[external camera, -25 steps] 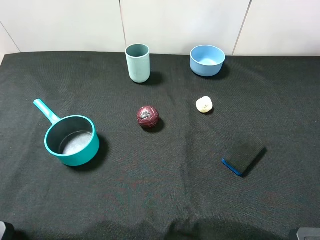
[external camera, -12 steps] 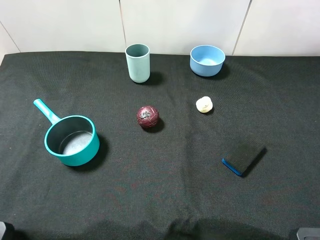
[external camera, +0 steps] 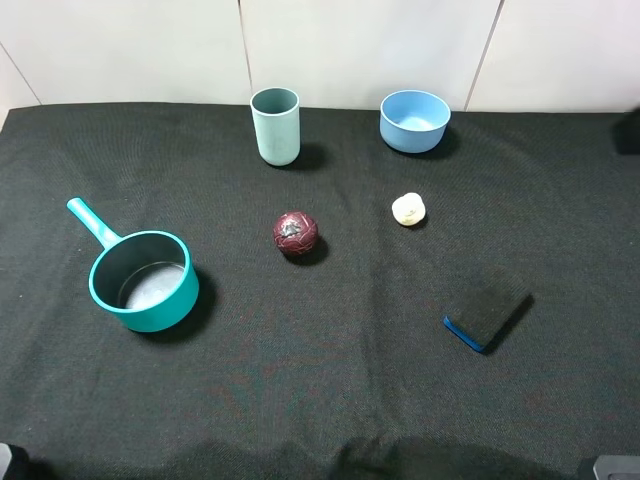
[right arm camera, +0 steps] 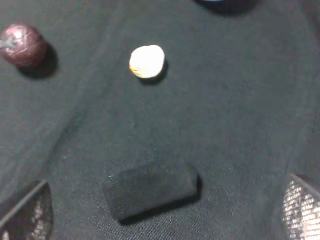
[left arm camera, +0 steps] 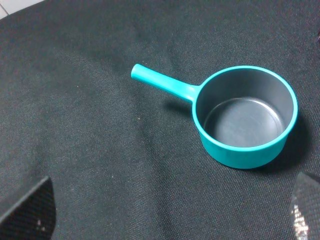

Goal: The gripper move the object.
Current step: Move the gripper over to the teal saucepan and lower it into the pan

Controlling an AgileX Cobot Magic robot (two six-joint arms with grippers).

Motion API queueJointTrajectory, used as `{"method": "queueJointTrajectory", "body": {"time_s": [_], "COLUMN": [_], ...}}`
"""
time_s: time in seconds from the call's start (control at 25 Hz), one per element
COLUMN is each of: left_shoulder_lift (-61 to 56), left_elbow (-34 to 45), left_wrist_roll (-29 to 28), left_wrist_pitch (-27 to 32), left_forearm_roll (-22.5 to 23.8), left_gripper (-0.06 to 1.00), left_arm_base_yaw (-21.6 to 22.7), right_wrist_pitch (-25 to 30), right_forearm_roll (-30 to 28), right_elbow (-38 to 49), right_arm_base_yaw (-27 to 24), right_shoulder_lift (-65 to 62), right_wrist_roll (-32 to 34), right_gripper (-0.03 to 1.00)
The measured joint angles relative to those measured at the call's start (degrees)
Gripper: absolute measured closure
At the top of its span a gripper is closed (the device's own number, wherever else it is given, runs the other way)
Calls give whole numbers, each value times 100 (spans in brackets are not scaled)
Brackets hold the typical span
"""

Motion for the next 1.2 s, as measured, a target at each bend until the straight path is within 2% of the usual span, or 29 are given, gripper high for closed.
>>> {"method": "queueJointTrajectory", "body": {"time_s": [0.36,0.56,0.92,1.2], "left_shoulder_lift": [0,0,0,0], "left_elbow": [0,0,0,0], "left_wrist_roll": [0,0,0,0], "left_wrist_pitch": [0,0,0,0], "left_forearm_roll": [0,0,0,0], "left_gripper": [-5,-5,-5,-5], "left_arm_base_yaw": [0,0,0,0], "right_wrist_pitch": [328,507,552,552], "right_forearm_roll": [-844,-1111,-1365,-1322], "right_elbow": [-1229,-1795,-2433,-2982], "right_arm_base_yaw": [1460,2085,2834,3244], "right_shoulder_lift": [1632,2327,3092,3730], "right_wrist_roll": [423,618,758,805], "right_gripper": [27,27,27,27]}}
